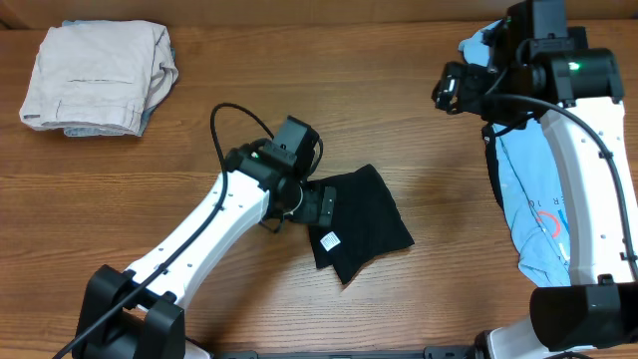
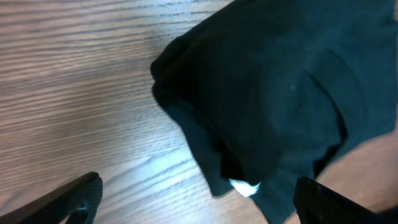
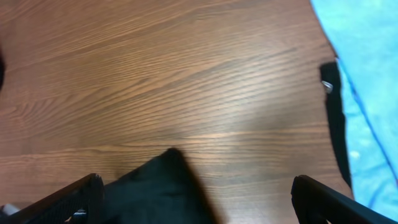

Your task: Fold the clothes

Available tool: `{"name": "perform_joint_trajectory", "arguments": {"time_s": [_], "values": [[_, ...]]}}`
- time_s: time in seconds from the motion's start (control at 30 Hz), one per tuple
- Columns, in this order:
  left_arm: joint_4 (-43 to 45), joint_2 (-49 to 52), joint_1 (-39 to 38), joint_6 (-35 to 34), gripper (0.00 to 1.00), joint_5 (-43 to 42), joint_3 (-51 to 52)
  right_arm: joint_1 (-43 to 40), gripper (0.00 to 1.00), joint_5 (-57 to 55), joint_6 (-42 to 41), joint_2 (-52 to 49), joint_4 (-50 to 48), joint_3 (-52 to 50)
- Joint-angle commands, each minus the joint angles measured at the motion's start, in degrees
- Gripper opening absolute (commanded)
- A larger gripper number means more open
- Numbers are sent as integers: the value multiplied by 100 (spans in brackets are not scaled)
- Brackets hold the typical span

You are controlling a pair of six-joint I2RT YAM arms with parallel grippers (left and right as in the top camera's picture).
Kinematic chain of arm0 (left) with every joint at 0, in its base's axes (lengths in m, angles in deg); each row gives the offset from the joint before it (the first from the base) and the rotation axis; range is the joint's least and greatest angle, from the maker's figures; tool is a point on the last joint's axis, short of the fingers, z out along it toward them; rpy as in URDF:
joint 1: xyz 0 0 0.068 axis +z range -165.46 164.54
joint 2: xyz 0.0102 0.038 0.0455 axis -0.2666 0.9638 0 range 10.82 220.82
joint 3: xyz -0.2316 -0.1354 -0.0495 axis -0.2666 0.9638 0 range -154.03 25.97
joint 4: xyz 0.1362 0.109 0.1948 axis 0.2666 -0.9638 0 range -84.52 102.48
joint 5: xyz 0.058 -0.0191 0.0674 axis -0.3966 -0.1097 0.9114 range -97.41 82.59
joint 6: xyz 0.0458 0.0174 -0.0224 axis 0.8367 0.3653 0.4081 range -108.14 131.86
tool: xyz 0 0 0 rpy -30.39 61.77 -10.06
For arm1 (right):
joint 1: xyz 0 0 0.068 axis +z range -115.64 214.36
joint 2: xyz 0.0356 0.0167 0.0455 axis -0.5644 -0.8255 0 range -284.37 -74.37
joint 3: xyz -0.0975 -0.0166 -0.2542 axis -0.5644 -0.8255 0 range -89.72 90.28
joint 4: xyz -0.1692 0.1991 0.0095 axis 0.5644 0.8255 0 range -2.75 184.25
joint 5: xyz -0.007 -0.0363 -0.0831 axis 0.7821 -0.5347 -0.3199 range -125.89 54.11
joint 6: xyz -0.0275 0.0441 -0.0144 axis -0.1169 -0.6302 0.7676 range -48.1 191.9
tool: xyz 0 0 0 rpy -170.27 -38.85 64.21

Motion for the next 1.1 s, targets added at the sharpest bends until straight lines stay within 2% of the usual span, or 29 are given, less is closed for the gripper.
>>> {"name": "perform_joint_trajectory", "arguments": {"time_s": [0.0, 0.07, 0.17, 0.3, 0.5, 0.63, 0.77, 0.87, 1.0, 1.07], "values": [[334, -2, -136, -420, 100, 111, 387, -131, 100, -52, -74, 59, 33, 72], [673, 2, -164, -146, 100, 149, 544, -155, 100, -52, -74, 59, 61, 72], [1241, 42, -157, 610, 100, 166, 699, -155, 100, -52, -83, 59, 101, 72], [1263, 190, -142, 793, 100, 61, 699, -155, 100, -59, -116, 59, 133, 72], [1307, 509, -142, 2068, 100, -15, 699, -153, 100, -76, -109, 59, 203, 72], [1425, 796, -142, 2570, 100, -205, 699, -153, 100, -289, -92, 59, 330, 72], [1532, 1178, -142, 2529, 100, -376, 699, -155, 100, -444, -90, 59, 435, 72], [1510, 1325, -85, 2170, 97, -240, 699, -153, 100, -444, -90, 59, 417, 72], [1451, 1325, 31, 1587, 98, 439, 699, -155, 100, -444, -90, 55, 426, 72], [1403, 1325, 177, 1480, 100, 1276, 699, -153, 100, -485, -90, 44, 426, 72]]}}
